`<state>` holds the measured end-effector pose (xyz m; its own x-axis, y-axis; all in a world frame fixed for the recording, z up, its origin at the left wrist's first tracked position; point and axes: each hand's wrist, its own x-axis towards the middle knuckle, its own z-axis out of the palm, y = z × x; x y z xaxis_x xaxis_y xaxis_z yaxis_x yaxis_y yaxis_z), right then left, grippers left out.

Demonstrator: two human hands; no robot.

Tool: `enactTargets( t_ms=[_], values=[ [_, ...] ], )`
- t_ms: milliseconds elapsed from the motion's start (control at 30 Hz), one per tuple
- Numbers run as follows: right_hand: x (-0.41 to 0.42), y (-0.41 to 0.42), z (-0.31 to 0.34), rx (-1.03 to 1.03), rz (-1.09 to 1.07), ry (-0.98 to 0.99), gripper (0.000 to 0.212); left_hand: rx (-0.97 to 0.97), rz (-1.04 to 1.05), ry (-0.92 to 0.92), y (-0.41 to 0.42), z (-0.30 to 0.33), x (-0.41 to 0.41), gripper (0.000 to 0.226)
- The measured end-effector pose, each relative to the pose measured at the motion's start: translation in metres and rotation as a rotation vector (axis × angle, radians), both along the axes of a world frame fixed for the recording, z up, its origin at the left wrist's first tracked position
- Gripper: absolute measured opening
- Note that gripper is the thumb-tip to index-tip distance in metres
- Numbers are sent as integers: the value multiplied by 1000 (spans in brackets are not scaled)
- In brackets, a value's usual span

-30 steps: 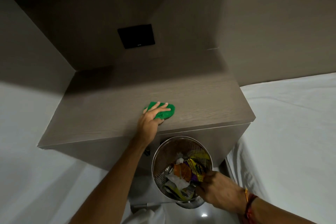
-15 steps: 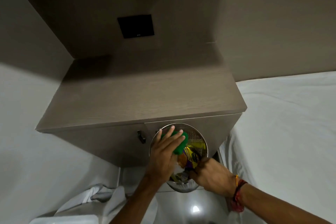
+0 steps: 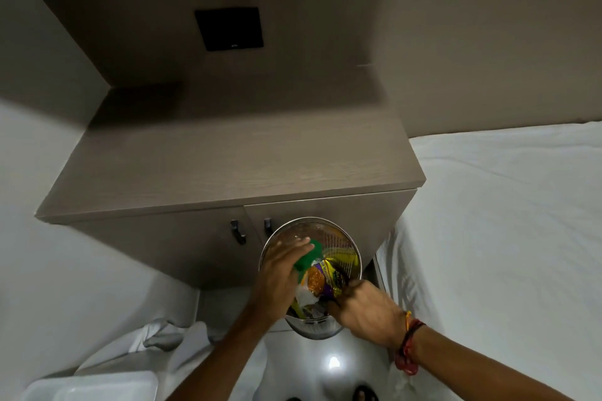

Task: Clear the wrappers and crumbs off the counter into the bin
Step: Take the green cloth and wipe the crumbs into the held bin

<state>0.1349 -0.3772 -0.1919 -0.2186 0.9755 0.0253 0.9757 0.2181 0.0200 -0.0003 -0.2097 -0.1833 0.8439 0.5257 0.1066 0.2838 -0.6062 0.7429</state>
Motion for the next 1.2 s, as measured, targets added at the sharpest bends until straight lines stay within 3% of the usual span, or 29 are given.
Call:
enactTargets(
  t_ms=[100, 167, 233, 300, 400, 500, 633, 667, 767, 833, 900, 967, 1033, 1067, 1133, 1200],
  values=[
    [-6, 0, -31, -13, -29, -14, 35, -727, 504, -283, -5, -5, -6, 48],
    [-14, 0, -60, -36, -81, 22, 48, -1051, 773, -463, 0, -25, -16, 35],
    [-18, 0, -102, -65, -127, 38, 49, -1306, 895, -580, 2, -58, -29, 30],
    [-18, 3, -150, -117, -179, 41, 37, -1495, 1009, -622, 1, -104, -42, 35],
    [-19, -2, -241, -152, -195, 23, 14, -1625, 1140, -649, -7, -175, -64, 45],
    [-20, -4, -339, -80, -218, 38, 44, -1650, 1244, -639, -22, -249, -83, 47],
    [-28, 0, -432, -259, -247, -20, 13, -1677, 1312, -519, -47, -335, -97, 48],
    [-28, 0, -445, -278, -274, -33, 6, -1658, 1309, -467, -50, -349, -98, 48],
    [-30, -10, -479, -290, -309, 2, 35, -1570, 1301, -340, -57, -383, -101, 46],
    [-31, -16, -489, -270, -289, 35, 38, -1458, 1321, -277, -61, -394, -101, 43],
    [-28, -13, -487, -394, -291, 45, 39, -1334, 1373, -219, -65, -392, -98, 40],
    [-31, -1, -467, -573, -438, 123, 42, -1199, 1396, -167, -64, -381, -95, 36],
    [-44, 14, -428, -459, -666, 442, 49, -1078, 1369, -179, -63, -360, -89, 33],
    [-54, 25, -398, -356, -750, 707, 47, -1014, 1343, -203, -61, -345, -86, 34],
    [-81, 51, -328, -313, -775, 1285, 33, -872, 1264, -210, -57, -309, -78, 37],
    [-108, 71, -268, -392, -727, 1628, 30, -776, 1146, -163, -57, -263, -69, 41]
  ],
)
